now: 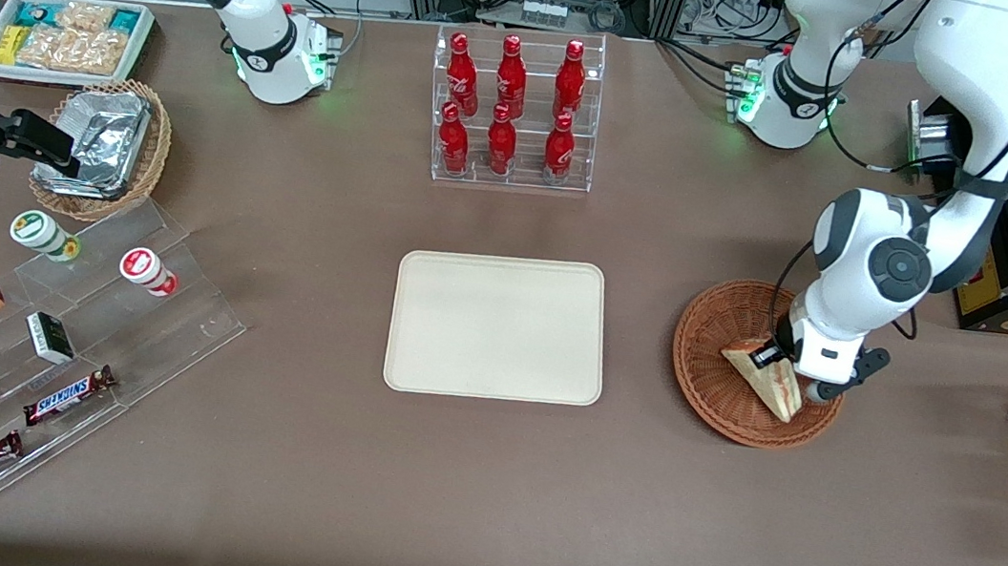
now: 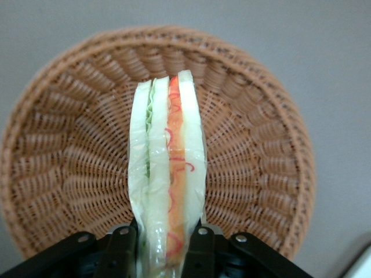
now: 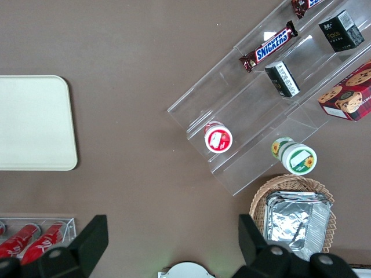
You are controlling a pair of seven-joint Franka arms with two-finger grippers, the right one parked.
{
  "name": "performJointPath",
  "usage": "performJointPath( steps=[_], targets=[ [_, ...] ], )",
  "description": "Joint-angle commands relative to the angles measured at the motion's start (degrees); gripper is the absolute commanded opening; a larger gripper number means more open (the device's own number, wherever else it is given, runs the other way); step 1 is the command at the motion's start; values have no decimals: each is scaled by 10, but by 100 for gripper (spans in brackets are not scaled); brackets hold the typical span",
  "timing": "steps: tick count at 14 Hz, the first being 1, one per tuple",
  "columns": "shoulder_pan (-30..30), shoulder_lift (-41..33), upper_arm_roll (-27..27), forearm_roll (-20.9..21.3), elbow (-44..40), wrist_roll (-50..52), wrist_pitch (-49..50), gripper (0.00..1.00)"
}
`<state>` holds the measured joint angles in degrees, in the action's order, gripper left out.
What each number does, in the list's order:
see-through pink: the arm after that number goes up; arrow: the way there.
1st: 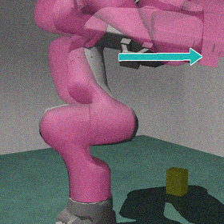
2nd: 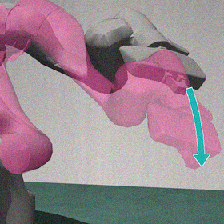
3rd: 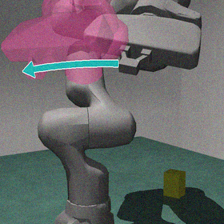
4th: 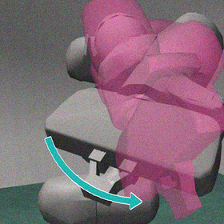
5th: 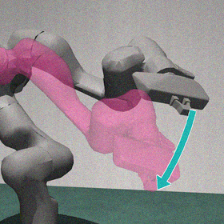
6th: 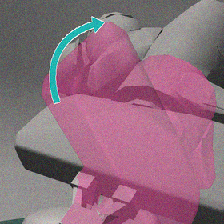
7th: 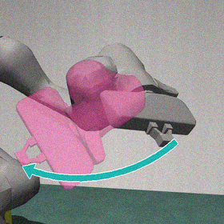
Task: Place sandwich from basket to tray
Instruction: 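Close the left gripper on the wrapped sandwich and lift it, then carry the sandwich with the left gripper over to the cream tray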
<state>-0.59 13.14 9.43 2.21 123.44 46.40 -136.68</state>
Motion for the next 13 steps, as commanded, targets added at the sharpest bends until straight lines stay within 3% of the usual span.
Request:
performJointPath(
  steps=[1, 4, 10, 13],
  targets=[
    [-1, -19, 3, 14, -120, 5, 165, 0],
    [-39, -2, 8, 15, -235, -1, 264, 0],
    [-154, 27, 8, 23, -284, -10, 269, 0],
    [-196, 85, 8, 21, -329, -2, 265, 0]
  ],
)
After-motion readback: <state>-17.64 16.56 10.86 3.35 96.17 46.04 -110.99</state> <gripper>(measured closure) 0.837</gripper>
